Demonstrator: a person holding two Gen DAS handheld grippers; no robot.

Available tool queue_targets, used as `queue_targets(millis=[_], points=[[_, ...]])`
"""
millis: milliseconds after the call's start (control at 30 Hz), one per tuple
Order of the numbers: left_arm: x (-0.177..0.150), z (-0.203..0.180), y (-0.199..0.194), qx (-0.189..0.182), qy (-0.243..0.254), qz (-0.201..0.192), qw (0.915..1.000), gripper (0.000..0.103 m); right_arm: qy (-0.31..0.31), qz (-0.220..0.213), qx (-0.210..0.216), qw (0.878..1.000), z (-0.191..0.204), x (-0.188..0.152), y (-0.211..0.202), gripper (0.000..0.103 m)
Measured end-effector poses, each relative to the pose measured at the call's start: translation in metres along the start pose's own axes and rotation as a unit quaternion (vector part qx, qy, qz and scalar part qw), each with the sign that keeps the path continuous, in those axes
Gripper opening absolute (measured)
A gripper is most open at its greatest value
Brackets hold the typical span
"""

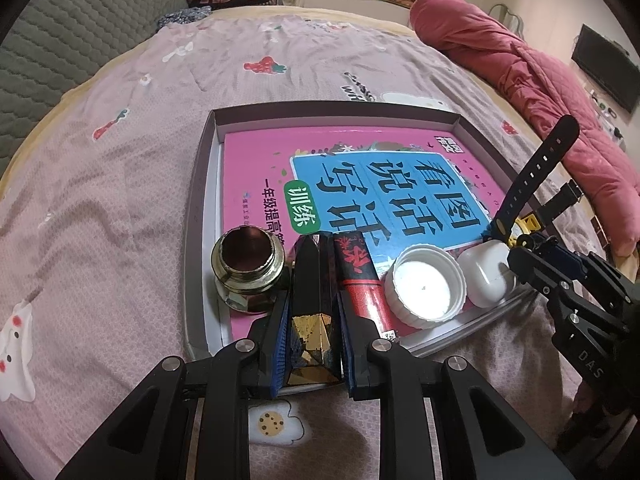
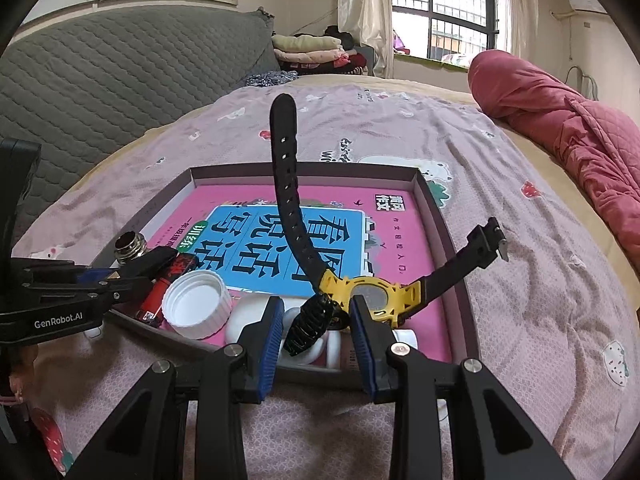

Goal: Organize rigid objects
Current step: 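Lower the lipstick into the tray and open the left tool while the right tool releases the clip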

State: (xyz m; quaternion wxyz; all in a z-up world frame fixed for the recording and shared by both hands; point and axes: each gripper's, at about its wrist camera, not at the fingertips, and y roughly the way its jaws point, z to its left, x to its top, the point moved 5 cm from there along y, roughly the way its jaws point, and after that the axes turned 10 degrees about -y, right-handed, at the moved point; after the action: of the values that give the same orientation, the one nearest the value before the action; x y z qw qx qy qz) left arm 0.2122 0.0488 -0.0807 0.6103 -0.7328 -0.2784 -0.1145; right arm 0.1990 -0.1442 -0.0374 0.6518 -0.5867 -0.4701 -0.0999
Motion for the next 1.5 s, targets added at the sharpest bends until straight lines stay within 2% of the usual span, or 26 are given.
queue_targets(millis=[600, 1100, 1333, 1500], points=[[-0.001, -0.001, -0.004, -0.008, 0.004, 0.001, 1.0000, 0.022, -0.004, -0.003, 0.007, 1.000, 0.001, 0.000, 0.000, 0.034], [-0.001, -0.004, -0.004, -0.011, 0.005, 0.001, 0.9999, 0.024, 0.000, 0.003, -0.012, 1.000, -0.004, -0.002, 0.000, 0.035], [-0.002, -0.004, -0.004, -0.013, 0.003, 0.002, 0.9999, 0.025, 0.003, 0.010, -0.023, 1.000, -0.011, -0.003, -0.002, 0.041], [-0.001, -0.005, -0.007, -0.014, 0.001, 0.000, 0.9999, 0.029, 0.006, 0.011, -0.030, 0.999, -0.015, -0.002, -0.006, 0.042]])
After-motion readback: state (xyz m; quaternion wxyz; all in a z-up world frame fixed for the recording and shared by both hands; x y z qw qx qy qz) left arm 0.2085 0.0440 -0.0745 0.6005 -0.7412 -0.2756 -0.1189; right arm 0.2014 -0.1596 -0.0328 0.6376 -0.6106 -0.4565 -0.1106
